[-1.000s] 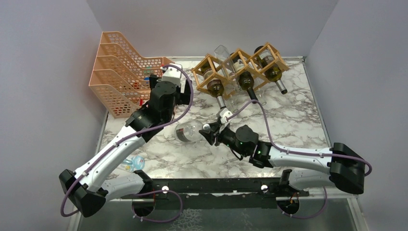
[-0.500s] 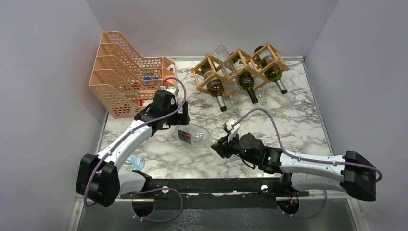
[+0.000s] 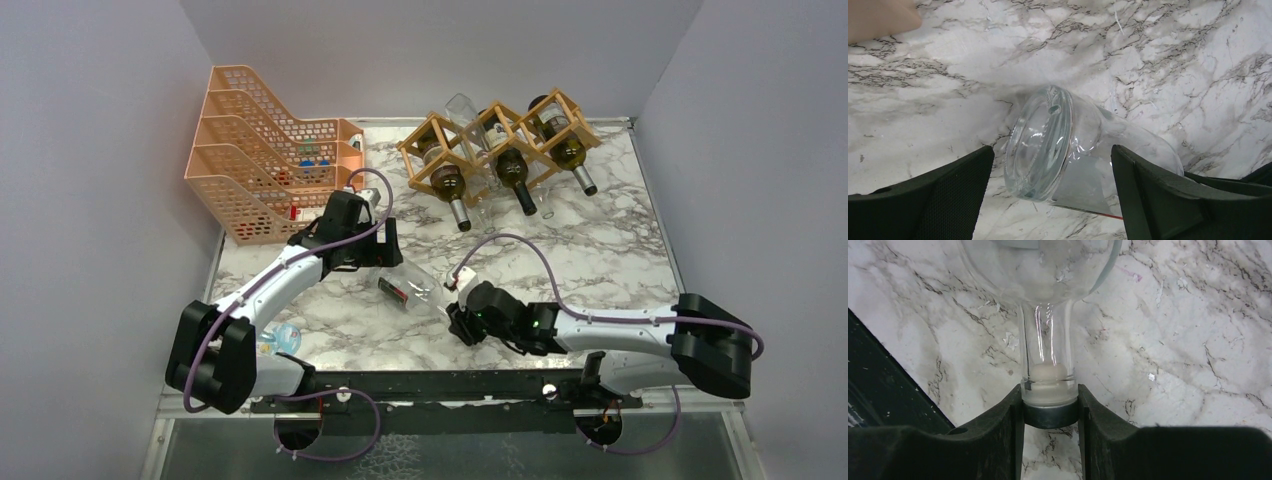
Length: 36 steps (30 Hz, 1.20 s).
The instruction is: Put the wine bottle on the wine rack
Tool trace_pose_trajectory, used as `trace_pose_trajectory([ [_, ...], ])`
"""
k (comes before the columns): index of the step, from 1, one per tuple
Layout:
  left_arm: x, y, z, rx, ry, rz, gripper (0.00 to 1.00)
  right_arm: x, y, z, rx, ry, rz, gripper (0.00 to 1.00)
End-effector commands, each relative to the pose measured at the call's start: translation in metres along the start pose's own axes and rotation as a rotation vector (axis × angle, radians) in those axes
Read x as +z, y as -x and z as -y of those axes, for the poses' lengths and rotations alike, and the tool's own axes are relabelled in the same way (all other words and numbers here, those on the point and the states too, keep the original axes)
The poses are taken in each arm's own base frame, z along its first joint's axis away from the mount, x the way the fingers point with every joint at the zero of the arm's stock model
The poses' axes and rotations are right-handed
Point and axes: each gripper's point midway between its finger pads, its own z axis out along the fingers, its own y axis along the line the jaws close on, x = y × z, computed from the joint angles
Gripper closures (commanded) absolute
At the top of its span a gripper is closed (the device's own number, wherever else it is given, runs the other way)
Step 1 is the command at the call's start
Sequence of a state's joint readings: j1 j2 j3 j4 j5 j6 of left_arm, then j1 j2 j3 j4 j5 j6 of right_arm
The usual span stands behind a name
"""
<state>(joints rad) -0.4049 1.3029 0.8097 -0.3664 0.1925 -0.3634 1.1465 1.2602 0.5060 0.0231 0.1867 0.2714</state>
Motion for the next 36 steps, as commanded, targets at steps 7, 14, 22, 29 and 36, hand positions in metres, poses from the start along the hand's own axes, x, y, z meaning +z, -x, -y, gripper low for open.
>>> trace_pose_trajectory([
  [7,0.007,-0.017,0.002,0.000,-0.048,-0.063,0.18,0.014,0.002,0.006,0.025,-0.101,-0.120,0.59],
  [14,0.010,-0.021,0.001,0.004,-0.051,-0.086,0.26,0.021,0.020,-0.002,0.018,-0.079,-0.090,0.44],
  [22,0.011,-0.021,0.000,0.008,-0.045,-0.092,0.29,0.048,0.024,-0.009,-0.032,-0.072,-0.141,0.43],
  [29,0.010,-0.023,-0.001,0.005,-0.038,-0.100,0.30,0.069,0.031,-0.016,-0.056,-0.057,-0.155,0.45],
  [36,0.009,-0.025,-0.001,0.002,-0.040,-0.106,0.32,0.079,0.028,-0.016,-0.049,-0.045,-0.164,0.56],
])
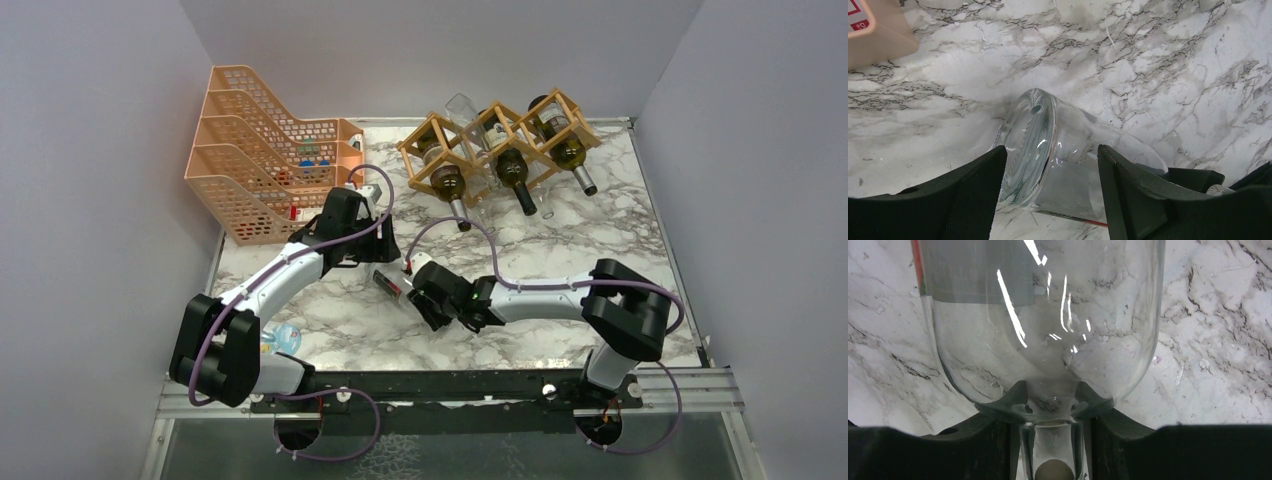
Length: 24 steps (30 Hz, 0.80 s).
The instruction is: Put the wine bottle on the wine rack
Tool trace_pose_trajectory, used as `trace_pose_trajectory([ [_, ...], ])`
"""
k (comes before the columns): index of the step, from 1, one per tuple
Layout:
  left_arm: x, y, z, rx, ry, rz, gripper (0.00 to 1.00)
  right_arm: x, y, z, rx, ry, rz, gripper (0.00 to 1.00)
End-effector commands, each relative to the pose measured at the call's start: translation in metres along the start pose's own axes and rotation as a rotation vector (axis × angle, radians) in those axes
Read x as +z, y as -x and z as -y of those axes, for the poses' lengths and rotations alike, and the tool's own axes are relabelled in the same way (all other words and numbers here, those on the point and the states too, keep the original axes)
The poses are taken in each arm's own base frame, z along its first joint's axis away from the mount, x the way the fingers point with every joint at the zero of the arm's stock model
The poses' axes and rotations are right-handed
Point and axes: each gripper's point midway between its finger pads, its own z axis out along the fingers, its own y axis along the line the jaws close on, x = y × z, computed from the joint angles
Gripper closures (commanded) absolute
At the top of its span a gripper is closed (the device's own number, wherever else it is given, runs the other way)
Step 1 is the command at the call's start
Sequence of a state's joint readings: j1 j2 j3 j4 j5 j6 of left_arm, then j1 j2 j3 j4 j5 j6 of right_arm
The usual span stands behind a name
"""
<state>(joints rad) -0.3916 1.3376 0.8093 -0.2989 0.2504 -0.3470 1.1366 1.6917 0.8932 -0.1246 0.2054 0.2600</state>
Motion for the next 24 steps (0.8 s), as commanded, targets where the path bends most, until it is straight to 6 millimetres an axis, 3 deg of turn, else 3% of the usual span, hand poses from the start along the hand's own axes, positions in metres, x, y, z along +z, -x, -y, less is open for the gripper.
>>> trace_pose_trajectory([
  [1,-0.001,-0.032,-0.006,-0.019,0.019,-0.118,0.33,0.012,0.007,-0.005,-0.009,0.027,0.012,0.61],
  [5,-0.006,-0.021,-0.003,-0.015,0.021,-0.076,0.36,0.012,0.006,0.001,-0.013,0.001,0.012,0.90],
  [7,-0.010,-0.012,-0.001,-0.011,0.021,-0.046,0.36,0.008,0.008,0.003,-0.017,-0.005,0.027,0.99],
  [16,-0.037,0.033,0.003,0.005,0.073,0.125,0.28,-0.025,0.041,0.004,-0.020,0.026,0.173,0.99],
  [24,-0.077,0.073,-0.004,-0.028,0.185,0.311,0.20,-0.058,0.070,-0.001,-0.007,0.072,0.277,0.99],
])
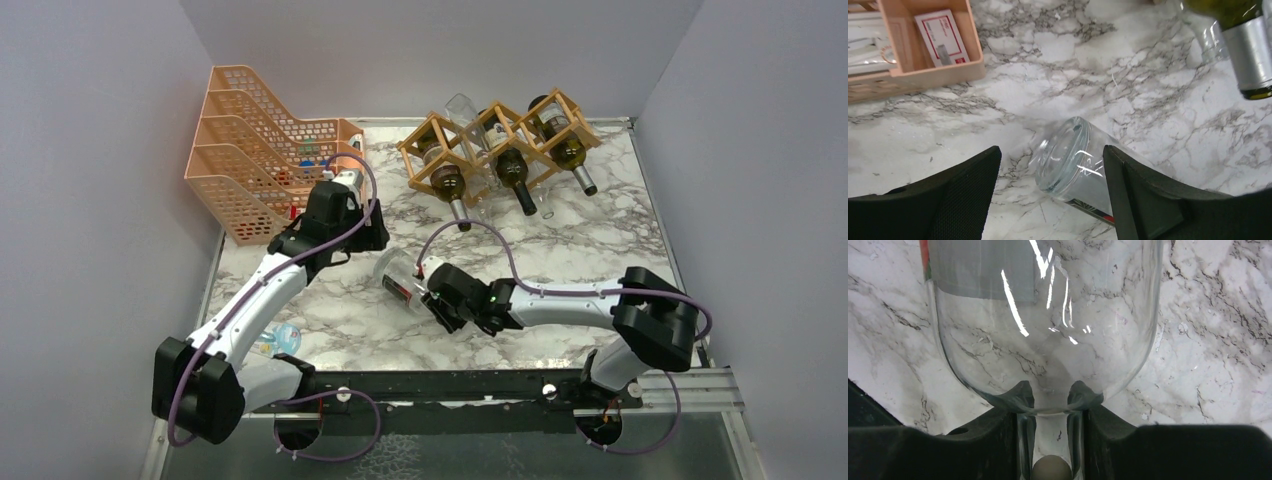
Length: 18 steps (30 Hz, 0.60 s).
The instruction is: Put the wine bottle on the wine rack
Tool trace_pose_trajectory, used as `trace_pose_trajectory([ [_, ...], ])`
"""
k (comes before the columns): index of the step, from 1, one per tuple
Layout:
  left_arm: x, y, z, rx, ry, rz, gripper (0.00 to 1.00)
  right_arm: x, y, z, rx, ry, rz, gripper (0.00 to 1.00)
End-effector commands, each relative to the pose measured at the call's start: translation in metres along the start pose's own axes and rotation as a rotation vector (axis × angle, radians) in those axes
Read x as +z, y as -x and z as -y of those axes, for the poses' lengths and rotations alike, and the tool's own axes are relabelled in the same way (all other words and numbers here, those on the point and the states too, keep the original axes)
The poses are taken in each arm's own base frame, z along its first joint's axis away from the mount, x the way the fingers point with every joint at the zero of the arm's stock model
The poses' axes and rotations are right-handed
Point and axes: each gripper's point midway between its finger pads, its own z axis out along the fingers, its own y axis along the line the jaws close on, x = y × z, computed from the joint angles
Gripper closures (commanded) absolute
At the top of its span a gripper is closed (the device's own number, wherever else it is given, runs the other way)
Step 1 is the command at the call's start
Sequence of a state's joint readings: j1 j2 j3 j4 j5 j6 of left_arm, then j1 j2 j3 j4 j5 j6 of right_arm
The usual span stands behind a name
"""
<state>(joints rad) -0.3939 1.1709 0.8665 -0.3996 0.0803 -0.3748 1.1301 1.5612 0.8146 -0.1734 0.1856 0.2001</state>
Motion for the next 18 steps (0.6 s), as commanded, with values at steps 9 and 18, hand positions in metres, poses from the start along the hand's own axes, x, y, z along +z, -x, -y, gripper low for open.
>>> trace_pose_trajectory([
  [9,-0.084,0.096,-0.010,-0.014,0.171,0.353,0.15,-0.091,0.143,-0.003,0.069,0.061,0.454,0.99],
  [18,-0.161,0.142,-0.015,-0.027,0.232,0.618,0.15,-0.167,0.224,0.037,0.101,-0.058,0.635,0.99],
])
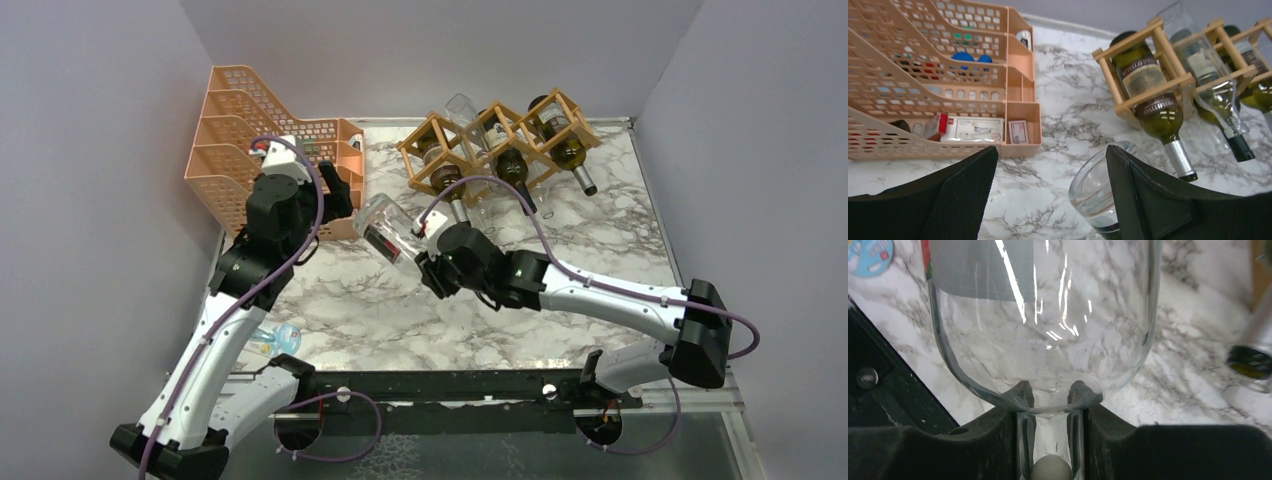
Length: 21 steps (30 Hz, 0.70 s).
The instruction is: Put the wine bottle on the wine rack
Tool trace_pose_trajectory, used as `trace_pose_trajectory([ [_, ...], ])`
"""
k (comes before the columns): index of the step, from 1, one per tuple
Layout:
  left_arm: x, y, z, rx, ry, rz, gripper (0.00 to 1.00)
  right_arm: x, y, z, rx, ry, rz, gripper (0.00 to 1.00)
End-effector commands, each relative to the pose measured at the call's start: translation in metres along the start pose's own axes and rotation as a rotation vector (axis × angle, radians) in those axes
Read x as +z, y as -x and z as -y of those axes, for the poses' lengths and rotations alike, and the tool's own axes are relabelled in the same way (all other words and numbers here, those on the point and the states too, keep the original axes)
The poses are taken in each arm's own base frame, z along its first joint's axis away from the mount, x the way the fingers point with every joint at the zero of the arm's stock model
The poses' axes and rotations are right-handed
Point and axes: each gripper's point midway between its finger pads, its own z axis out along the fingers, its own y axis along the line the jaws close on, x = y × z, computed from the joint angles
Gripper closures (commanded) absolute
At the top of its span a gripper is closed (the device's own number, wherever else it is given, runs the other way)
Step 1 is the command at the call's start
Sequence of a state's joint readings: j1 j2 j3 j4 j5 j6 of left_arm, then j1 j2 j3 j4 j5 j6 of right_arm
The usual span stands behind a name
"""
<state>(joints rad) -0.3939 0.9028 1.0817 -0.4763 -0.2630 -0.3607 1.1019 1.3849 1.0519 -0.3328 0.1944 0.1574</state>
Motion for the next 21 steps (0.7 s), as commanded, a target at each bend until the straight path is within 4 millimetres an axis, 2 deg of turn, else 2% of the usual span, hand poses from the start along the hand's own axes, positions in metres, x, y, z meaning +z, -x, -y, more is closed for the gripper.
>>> trace_pose_trajectory([
  [1,-0.020,0.035,-0.012,0.003,0.059,0.122,0.15,-0.064,0.143,0.034,0.061,-0.098,0.409,0.99],
  [5,-0.020,0.029,-0.011,0.007,0.043,0.107,0.15,-0.085,0.180,0.083,0.094,-0.213,0.456,0.99],
  [12,-0.014,0.010,-0.006,0.015,0.006,0.056,0.15,-0.114,0.208,0.190,0.161,-0.401,0.472,0.99],
  [15,-0.010,0.003,-0.004,0.020,-0.010,0.035,0.15,-0.128,0.213,0.234,0.181,-0.486,0.473,0.99],
  [18,-0.006,-0.006,0.001,0.028,-0.039,0.006,0.15,-0.138,0.206,0.280,0.188,-0.657,0.431,0.99],
  [21,-0.002,-0.014,0.003,0.043,-0.054,-0.019,0.15,-0.143,0.197,0.317,0.148,-0.798,0.380,0.99],
])
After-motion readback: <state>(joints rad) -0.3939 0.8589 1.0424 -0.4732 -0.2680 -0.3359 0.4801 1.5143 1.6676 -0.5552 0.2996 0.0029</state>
